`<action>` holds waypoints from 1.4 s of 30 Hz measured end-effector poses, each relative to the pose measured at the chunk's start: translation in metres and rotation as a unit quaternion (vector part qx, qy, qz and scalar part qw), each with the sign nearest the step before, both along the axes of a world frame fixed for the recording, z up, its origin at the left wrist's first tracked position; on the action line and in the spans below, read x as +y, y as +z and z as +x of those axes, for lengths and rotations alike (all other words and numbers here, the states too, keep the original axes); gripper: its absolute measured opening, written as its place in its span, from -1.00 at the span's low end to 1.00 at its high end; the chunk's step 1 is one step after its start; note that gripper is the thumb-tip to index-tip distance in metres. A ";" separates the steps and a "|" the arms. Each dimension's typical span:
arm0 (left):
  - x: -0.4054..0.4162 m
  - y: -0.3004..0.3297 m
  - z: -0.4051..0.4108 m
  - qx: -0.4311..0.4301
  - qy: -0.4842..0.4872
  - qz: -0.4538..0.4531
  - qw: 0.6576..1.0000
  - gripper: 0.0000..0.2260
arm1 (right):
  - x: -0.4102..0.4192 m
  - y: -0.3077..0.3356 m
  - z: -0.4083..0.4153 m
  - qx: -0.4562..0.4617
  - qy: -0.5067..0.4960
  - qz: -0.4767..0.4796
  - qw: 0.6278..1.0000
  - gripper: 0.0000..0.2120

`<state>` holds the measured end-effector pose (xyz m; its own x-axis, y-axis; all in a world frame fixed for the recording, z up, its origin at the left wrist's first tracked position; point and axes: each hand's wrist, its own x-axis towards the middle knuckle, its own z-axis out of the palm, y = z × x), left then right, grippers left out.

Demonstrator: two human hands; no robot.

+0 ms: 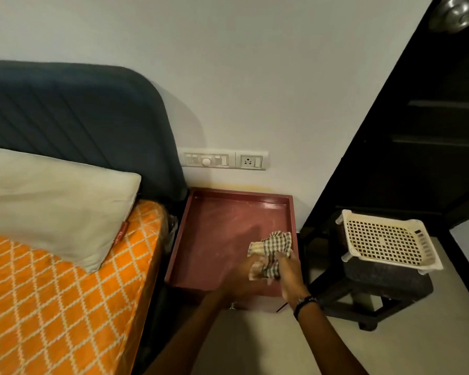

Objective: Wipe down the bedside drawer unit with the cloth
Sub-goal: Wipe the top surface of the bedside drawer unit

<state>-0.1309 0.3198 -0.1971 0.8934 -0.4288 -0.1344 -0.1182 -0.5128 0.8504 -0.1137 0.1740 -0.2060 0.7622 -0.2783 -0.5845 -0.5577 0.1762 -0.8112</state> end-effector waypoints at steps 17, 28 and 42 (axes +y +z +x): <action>0.140 -0.195 0.135 -0.134 0.033 0.239 0.961 -0.63 | -0.022 -0.263 0.026 -0.186 0.267 -0.567 0.757 -0.39; 0.188 -0.225 0.155 -0.260 0.057 0.284 0.921 -0.76 | -0.012 -0.284 0.047 -0.096 0.201 -0.628 0.746 -0.39; 0.212 -0.227 0.166 -0.324 0.139 0.249 0.902 -0.68 | -0.017 -0.283 0.090 -0.110 0.138 -0.663 0.728 -0.38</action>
